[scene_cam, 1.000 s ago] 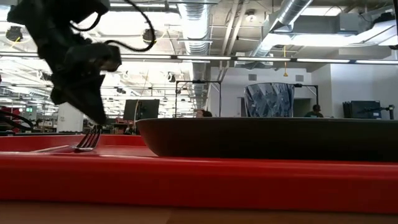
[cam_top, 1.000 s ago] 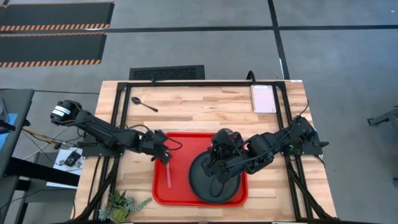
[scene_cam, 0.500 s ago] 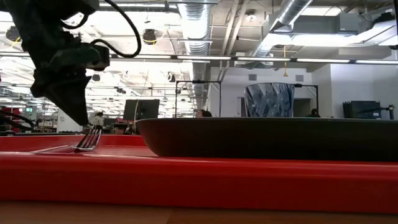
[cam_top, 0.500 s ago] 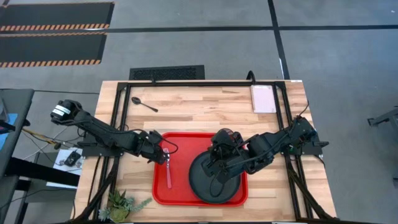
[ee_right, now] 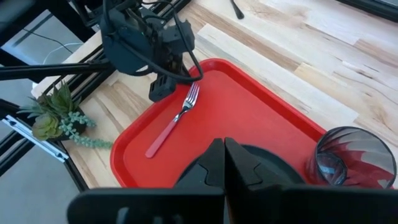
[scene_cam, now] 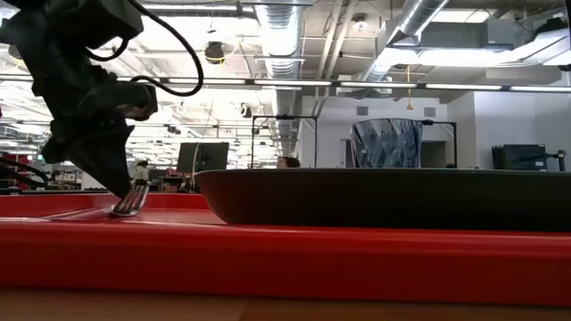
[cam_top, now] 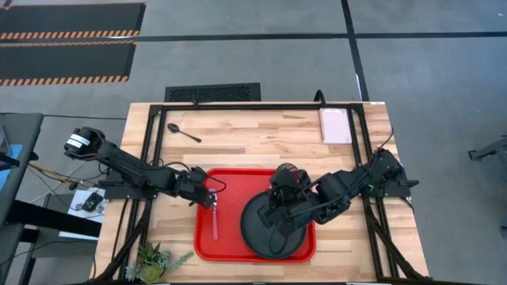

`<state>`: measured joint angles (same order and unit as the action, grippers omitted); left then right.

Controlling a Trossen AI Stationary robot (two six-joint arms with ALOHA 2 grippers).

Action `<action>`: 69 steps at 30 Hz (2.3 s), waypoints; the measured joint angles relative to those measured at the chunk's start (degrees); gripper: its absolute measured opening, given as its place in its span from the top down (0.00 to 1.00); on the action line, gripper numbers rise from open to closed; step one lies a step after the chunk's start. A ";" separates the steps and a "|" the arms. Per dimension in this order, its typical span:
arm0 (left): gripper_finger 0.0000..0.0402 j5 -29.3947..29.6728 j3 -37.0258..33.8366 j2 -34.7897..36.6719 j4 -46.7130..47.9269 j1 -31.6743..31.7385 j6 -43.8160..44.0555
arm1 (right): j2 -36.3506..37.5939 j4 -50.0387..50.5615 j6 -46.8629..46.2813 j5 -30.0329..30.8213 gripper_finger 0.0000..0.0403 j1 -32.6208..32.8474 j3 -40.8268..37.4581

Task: Pick and place plate/cup/fork/spoon on tray
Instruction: Put the pink fork into the red serving tray, then put the spoon into the red serving tray

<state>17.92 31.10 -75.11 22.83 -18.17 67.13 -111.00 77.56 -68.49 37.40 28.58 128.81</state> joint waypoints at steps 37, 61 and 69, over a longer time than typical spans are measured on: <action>0.62 11.20 5.85 30.21 14.98 32.40 -16.33 | 0.00 0.17 7.62 -0.02 0.78 -6.31 -0.02; 0.52 -8.19 3.21 -0.07 2.32 66.16 9.67 | 0.00 3.06 10.54 -0.13 0.77 -13.79 -0.02; 0.52 -8.60 3.21 -2.93 -2.94 69.27 12.43 | 0.00 6.11 10.54 -0.13 0.77 -14.74 -0.02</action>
<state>9.32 34.30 -78.04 19.89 51.10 79.56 -111.00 83.67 -57.95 37.28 13.84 128.79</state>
